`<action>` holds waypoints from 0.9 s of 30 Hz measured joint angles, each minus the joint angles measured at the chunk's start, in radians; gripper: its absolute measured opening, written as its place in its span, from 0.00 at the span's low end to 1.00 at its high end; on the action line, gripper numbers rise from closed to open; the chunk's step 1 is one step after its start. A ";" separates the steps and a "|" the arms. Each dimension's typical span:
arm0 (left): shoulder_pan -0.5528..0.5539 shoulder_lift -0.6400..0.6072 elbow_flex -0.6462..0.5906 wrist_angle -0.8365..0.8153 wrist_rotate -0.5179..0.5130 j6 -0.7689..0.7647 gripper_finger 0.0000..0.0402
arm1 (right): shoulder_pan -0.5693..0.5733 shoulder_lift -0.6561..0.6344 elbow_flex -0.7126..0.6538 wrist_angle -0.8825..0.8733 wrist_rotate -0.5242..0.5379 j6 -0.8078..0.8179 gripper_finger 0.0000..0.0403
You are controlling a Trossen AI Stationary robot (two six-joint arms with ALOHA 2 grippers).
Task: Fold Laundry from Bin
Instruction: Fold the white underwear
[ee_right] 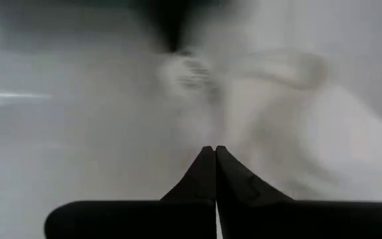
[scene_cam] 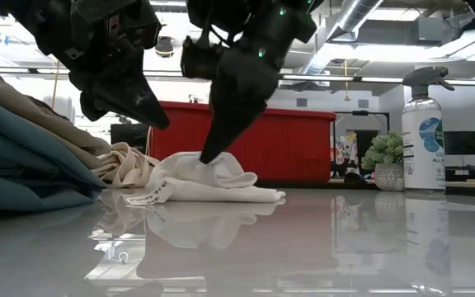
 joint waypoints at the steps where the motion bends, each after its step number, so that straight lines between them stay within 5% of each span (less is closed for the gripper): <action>1: 0.000 0.000 0.000 0.000 0.000 0.000 0.00 | -0.011 -0.003 0.000 -0.004 0.029 -0.009 0.05; 8: 0.000 0.000 0.000 0.001 0.000 0.000 0.00 | -0.103 -0.009 0.001 -0.016 0.154 -0.083 0.05; 18: 0.000 0.000 0.000 -0.004 -0.005 0.007 0.00 | -0.201 -0.058 0.198 -0.156 0.326 -0.109 0.06; 21: 0.001 0.000 0.000 -0.004 -0.014 0.007 0.00 | -0.226 -0.068 0.232 -0.239 0.282 -0.085 0.06; 27: 0.001 0.000 0.000 -0.007 -0.020 0.004 0.00 | -0.209 -0.070 0.195 -0.340 -0.007 0.014 0.04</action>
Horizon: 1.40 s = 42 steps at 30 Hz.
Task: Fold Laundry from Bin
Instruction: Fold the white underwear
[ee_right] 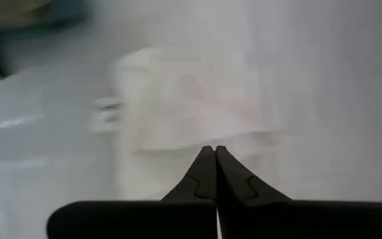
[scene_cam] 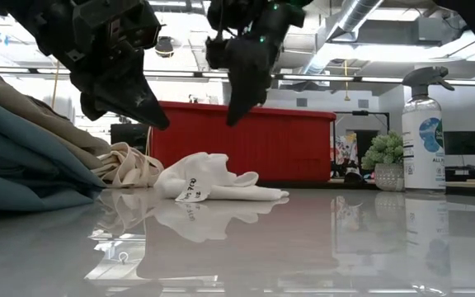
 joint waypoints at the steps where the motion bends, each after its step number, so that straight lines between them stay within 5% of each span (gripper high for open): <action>1: 0.000 0.000 0.000 -0.002 -0.001 0.002 0.00 | 0.020 0.000 -0.014 0.006 -0.011 0.001 0.04; 13: 0.000 0.000 0.000 -0.012 -0.008 0.005 0.00 | 0.174 0.003 -0.167 0.248 -0.002 0.050 0.04; 25: 0.000 0.000 0.000 -0.016 -0.001 0.005 0.00 | 0.142 0.004 -0.311 0.437 -0.003 0.099 0.04; 29: 0.000 0.000 0.000 -0.016 0.002 0.005 0.00 | 0.117 0.003 -0.340 0.475 0.097 0.078 0.04; 37: 0.000 0.000 0.000 -0.016 0.003 0.005 0.00 | -0.004 0.004 -0.202 0.437 0.274 -0.093 0.05; 42: 0.000 0.000 0.000 -0.017 0.006 0.006 0.00 | -0.086 0.003 -0.042 0.359 0.284 -0.143 0.08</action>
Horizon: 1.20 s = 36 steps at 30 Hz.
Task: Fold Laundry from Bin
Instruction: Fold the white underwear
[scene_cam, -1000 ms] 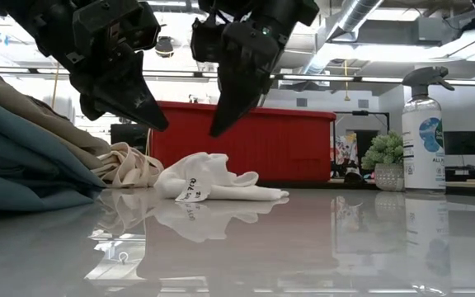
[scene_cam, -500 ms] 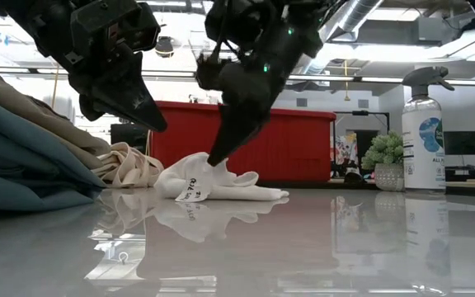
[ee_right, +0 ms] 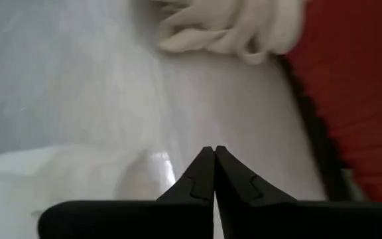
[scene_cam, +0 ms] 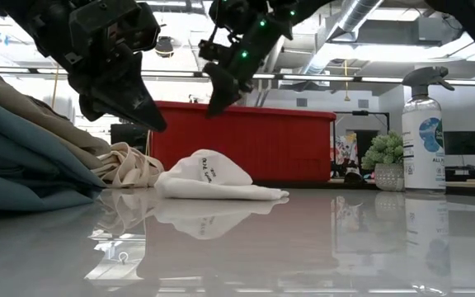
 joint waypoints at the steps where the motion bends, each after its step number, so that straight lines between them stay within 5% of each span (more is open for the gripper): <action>1: 0.000 0.000 0.000 -0.001 0.002 0.001 0.00 | -0.015 0.000 0.027 -0.023 -0.002 0.000 0.09; 9: 0.013 -0.009 -0.001 -0.008 0.005 -0.062 0.00 | -0.115 0.000 0.139 -0.357 -0.371 -0.105 0.15; 18: 0.302 -0.213 -0.001 -0.107 0.032 -0.098 0.02 | -0.121 0.001 0.139 -0.574 -0.383 -0.191 0.54; 22: 0.460 -0.231 0.000 -0.161 0.080 -0.026 0.13 | -0.139 0.001 0.139 -0.668 -0.384 -0.215 0.68; 30: 0.647 -0.119 0.000 -0.116 0.489 -0.063 0.47 | -0.235 0.001 0.139 -0.823 -0.394 -0.242 0.74; 36: 0.653 -0.026 0.000 -0.107 0.468 -0.080 0.57 | -0.314 0.001 0.139 -0.811 -0.471 -0.231 0.74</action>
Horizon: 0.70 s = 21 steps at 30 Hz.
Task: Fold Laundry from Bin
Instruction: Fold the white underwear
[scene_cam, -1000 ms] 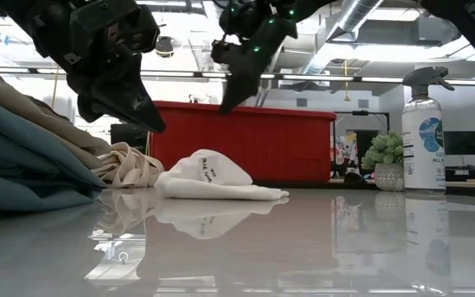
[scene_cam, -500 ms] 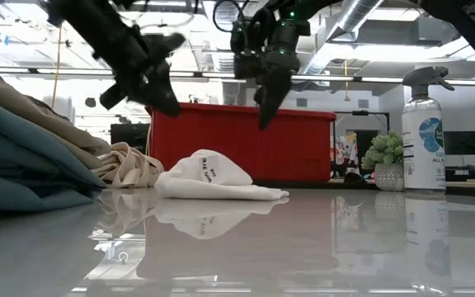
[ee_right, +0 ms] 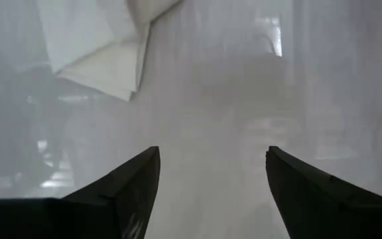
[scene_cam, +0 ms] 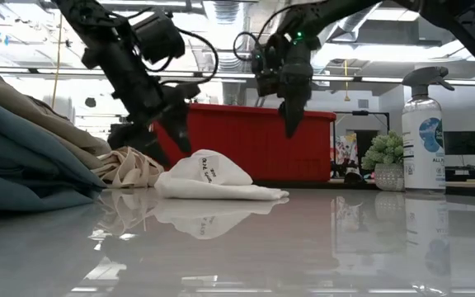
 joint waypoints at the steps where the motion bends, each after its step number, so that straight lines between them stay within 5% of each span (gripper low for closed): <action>1: 0.001 0.011 0.000 0.019 -0.010 0.006 0.57 | -0.012 0.000 0.000 0.000 -0.007 0.005 0.74; 15: 0.008 0.151 0.001 0.205 0.074 -0.008 0.56 | -0.059 0.000 0.000 0.032 -0.054 0.025 0.74; 21: 0.008 0.125 0.001 0.237 0.060 -0.031 0.38 | -0.036 -0.011 0.000 0.036 -0.053 0.022 0.72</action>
